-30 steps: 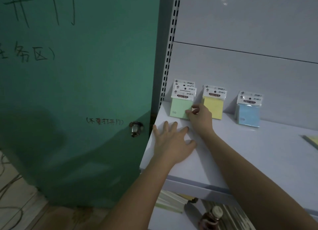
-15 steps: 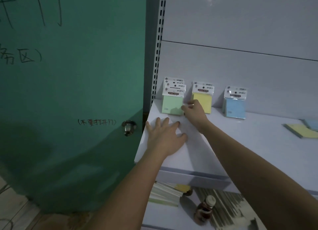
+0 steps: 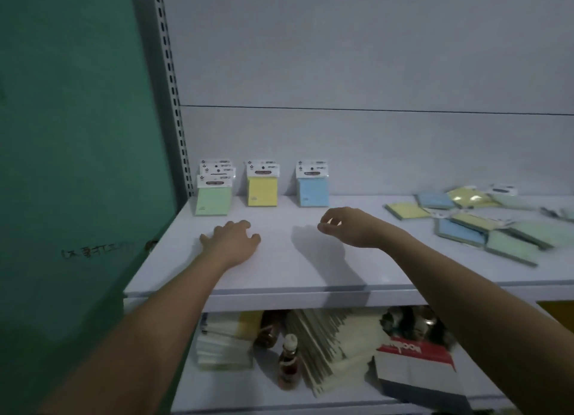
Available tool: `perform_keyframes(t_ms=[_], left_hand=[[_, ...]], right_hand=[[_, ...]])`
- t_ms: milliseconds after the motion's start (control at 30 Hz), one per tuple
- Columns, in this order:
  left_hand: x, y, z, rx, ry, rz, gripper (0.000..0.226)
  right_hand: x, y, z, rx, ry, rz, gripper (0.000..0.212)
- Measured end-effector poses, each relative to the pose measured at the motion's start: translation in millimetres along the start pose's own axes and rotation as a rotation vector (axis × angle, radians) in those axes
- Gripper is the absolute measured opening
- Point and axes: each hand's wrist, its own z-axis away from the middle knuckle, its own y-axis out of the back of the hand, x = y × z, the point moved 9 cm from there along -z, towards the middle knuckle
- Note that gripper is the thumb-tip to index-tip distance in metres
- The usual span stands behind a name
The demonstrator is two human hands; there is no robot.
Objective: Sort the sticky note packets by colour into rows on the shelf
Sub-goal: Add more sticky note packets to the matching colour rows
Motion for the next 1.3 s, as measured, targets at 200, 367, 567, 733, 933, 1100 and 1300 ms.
perform_keyframes(t_ms=[200,367,567,733,933,1100,1300], left_hand=[[172,-49,57,0.117,-0.155,0.101,0.042],[326,-71,95,0.038,-0.299,0.160,0.044],[445,-87,107,0.024,-0.402,0.194,0.044],[478,-97,94,0.082,-0.376,0.170,0.041],[539,-98,71,0.164,-0.411,0.284,0.034],[607,-117,38,0.050,-0.513,0.256,0.037],[663,-149,-16,-0.241,-0.514,0.101,0.056]], right_hand=[[138,76,92,0.047,-0.052,0.028,0.035],[243,139,170,0.028,-0.128,0.046,0.033],[352,190,226,0.147,-0.257,-0.060,0.022],[424,198,246,0.224,-0.342,-0.111,0.017],[472,228,212,0.315,-0.348,-0.180,0.016],[507,252,169,0.342,-0.335,-0.137,0.013],[584,299,134,0.237,-0.442,0.023,0.028]])
